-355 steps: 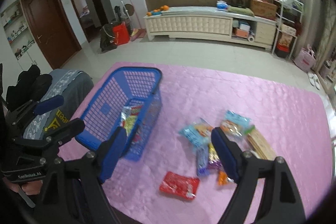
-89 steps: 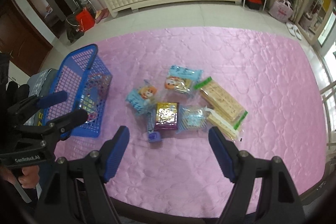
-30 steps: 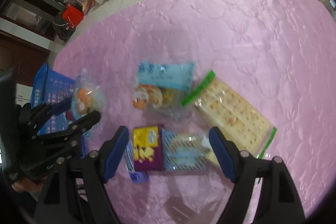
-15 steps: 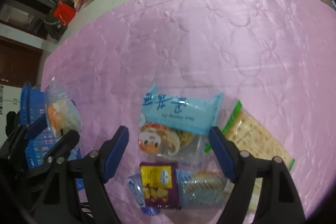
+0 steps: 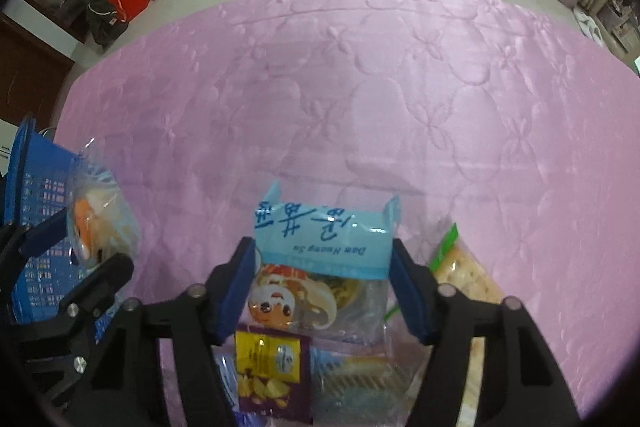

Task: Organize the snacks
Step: 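Carry both pastry packs over the blue basket and open the right tool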

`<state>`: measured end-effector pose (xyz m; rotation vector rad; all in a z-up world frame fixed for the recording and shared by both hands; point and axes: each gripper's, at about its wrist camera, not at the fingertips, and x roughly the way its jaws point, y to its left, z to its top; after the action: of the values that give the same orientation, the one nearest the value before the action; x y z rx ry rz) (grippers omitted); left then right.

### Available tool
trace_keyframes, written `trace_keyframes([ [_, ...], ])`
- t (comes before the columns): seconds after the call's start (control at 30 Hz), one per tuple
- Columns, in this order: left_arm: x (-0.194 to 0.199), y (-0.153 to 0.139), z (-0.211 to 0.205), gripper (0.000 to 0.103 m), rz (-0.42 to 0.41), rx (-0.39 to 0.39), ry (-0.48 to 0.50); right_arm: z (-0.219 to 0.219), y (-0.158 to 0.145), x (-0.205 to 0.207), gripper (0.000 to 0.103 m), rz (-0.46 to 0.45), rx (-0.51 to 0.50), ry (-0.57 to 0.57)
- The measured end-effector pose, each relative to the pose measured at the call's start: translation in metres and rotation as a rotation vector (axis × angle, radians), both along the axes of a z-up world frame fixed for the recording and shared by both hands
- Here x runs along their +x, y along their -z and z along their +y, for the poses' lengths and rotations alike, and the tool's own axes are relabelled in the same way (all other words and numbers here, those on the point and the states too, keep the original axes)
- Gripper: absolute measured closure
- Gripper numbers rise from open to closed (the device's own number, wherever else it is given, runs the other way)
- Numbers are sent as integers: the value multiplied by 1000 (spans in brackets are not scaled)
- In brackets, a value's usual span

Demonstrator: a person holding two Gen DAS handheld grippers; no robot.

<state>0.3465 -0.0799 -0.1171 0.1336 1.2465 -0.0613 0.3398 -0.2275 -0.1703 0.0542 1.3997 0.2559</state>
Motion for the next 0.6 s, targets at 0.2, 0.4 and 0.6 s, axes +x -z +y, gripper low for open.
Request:
trace_keyframes([
  [0.2,-18,-21,-4,39,-35,-17,6,-22,-29,-24,37,-48,61,39],
  [0.4,-47,-64,-6,39,-114,-41,25,-26,-82,-52,37,-113,81,47],
  [0.6,-84,-109,12,39,-192,-79,25,-11,-132,-81,37,-186,83,35],
])
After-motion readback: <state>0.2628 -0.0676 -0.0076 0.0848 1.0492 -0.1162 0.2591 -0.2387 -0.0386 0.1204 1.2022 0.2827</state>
